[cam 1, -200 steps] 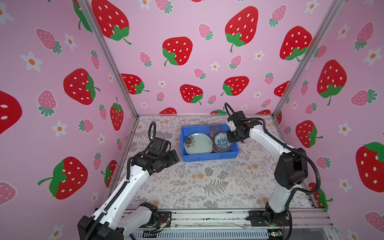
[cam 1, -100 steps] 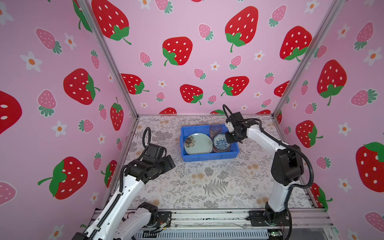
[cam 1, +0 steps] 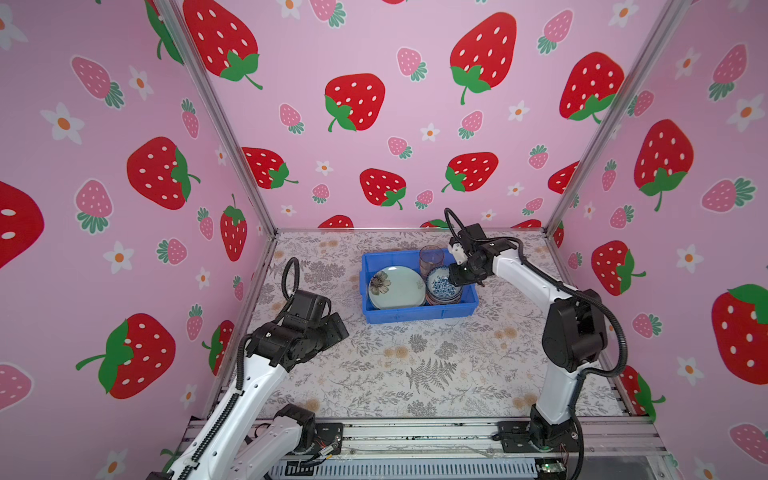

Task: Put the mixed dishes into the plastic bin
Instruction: 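Lower the blue-floral bowl onto the stack and open the right gripper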

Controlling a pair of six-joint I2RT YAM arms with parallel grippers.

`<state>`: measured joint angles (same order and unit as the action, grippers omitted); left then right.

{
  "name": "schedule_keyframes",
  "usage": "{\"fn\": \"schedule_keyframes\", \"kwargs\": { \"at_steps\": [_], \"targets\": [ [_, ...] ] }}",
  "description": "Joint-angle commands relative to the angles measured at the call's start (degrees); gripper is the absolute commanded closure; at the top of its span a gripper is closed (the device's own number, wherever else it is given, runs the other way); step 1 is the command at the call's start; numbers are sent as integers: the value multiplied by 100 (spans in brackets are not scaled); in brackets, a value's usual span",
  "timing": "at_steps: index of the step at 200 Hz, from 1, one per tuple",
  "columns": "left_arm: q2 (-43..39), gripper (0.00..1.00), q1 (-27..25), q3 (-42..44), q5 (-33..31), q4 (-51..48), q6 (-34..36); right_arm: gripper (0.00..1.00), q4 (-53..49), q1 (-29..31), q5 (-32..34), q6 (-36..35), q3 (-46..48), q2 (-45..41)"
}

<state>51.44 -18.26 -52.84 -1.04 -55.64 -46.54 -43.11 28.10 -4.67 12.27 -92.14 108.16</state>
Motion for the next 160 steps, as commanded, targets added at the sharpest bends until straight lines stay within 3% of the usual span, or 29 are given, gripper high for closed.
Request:
{"fn": "schedule_keyframes", "kwargs": {
  "at_steps": [1,40,160],
  "targets": [
    [52,11,30,19,-81,-73,-11,55,30,-41,226,-23,12,-117],
    [83,11,34,9,-54,42,18,45,26,-41,322,8,-6,-350],
    [481,9,173,-166,147,404,322,41,-19,-128,322,118,56,-1119]
  ]
}}
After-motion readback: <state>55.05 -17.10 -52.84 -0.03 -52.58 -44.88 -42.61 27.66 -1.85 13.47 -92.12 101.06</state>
